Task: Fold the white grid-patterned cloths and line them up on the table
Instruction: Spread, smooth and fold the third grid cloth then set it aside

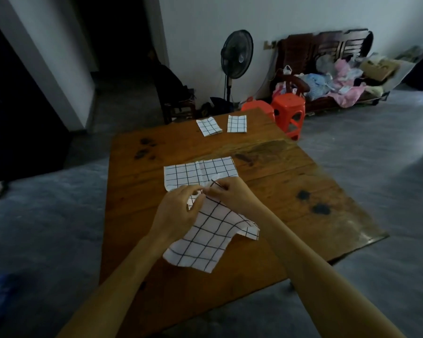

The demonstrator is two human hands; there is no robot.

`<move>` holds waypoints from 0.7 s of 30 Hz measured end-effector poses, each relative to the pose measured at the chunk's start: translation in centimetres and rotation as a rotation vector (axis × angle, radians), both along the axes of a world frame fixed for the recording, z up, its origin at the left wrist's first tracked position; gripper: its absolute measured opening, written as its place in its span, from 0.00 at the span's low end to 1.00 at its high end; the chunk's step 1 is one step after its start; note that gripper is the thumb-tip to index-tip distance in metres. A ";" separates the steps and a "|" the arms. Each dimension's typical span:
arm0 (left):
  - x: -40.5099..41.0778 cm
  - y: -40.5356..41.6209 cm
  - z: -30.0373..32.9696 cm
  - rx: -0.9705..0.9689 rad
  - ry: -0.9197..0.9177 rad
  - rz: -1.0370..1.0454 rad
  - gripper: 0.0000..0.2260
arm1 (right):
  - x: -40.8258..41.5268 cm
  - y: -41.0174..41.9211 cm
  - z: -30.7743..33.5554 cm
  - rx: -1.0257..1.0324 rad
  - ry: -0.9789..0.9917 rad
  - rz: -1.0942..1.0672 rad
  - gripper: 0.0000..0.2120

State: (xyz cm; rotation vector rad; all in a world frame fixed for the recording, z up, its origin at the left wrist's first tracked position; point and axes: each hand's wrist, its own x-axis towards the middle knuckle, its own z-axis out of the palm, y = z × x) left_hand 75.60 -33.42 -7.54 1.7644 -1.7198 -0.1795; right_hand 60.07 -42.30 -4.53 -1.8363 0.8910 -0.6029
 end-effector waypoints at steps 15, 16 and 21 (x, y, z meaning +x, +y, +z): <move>-3.1 -3.2 -1.3 0.038 0.097 0.112 0.11 | -2.4 -5.4 0.1 -0.246 0.131 0.038 0.08; -3.2 -3.5 -1.3 0.046 0.111 0.115 0.11 | -2.3 -5.5 0.0 -0.280 0.140 0.023 0.08; -2.7 -4.2 -1.2 0.049 0.193 0.082 0.09 | -1.2 -5.2 0.2 -0.279 0.048 -0.037 0.07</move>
